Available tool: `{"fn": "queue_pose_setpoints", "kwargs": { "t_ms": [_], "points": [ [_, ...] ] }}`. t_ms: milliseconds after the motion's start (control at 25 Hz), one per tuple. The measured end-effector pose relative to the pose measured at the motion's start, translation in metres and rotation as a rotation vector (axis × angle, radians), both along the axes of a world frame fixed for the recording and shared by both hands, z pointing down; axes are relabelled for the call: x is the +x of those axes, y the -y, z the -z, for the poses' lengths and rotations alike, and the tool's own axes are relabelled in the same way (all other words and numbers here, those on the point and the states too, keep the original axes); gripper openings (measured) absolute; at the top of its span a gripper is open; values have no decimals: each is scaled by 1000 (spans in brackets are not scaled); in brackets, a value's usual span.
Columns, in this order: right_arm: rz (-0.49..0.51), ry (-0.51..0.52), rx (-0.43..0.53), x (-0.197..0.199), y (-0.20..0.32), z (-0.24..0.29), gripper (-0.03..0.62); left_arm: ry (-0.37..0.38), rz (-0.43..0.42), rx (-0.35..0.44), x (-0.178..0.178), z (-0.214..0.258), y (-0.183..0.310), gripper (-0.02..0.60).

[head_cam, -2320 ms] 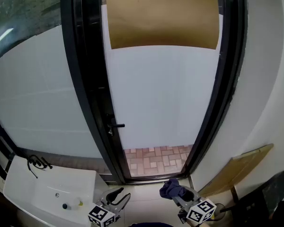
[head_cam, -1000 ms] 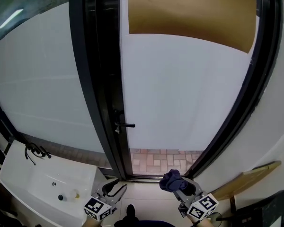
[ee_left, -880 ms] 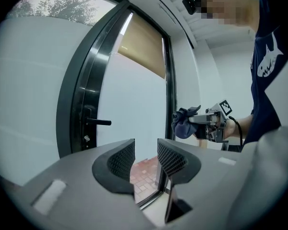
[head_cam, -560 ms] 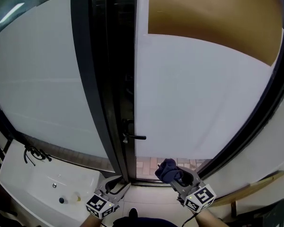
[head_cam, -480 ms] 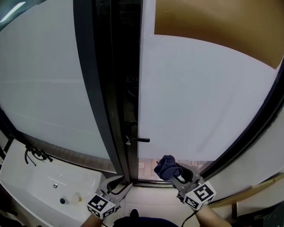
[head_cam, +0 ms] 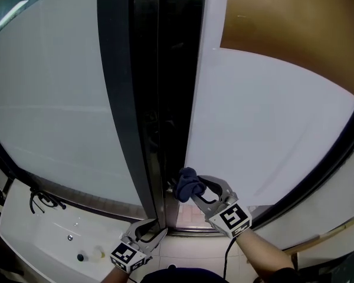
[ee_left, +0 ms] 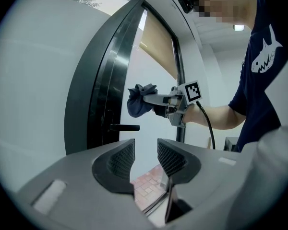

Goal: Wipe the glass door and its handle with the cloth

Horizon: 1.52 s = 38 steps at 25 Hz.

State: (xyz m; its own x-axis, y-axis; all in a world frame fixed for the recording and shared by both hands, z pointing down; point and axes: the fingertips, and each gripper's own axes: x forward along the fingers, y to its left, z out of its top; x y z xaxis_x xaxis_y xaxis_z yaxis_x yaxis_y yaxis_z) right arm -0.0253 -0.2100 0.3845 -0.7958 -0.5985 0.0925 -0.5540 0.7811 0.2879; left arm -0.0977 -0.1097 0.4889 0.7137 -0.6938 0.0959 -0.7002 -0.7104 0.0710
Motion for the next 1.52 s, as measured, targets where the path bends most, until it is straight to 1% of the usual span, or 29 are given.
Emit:
{"fn": "queue_pose_setpoints", "kwargs": {
  "t_ms": [80,200,320,440,640,720,760,920,1040,1120,1200,1320,1520],
  "points": [
    [23,-18,23,-16,9,1,172,0,-2,-9,-2,-1,5,141],
    [23,-62,57,-33,24,2,171,2,-7,-12,1,-1,8,141],
    [6,-114,90,-41,40,2,170,11,0,-7,1,0,13,141],
    [-4,-174,118,-46,53,-1,169,-3,17,-12,0,0,15,141],
    [-30,-275,214,-55,69,-3,164,-6,22,-24,0,-3,19,141],
    [-41,-320,278,-60,70,0,163,-5,29,-30,-3,-6,21,141],
    [-47,-360,323,-63,69,0,162,-4,31,-31,-3,-6,22,141],
    [-73,-573,536,-72,66,-4,155,-12,31,-21,-2,-2,19,141],
    [-68,-686,644,-68,64,-11,153,-22,29,-22,0,3,17,141],
    [-64,-746,697,-62,67,-17,152,-23,28,-24,2,2,20,141],
    [-62,-780,714,-55,70,-21,152,-25,25,-26,4,1,22,141],
    [-69,-804,715,-43,73,-25,152,-29,20,-36,9,-1,24,141],
    [-121,-837,685,-11,84,-28,152,-20,5,-39,19,-9,25,141]
  ]
}}
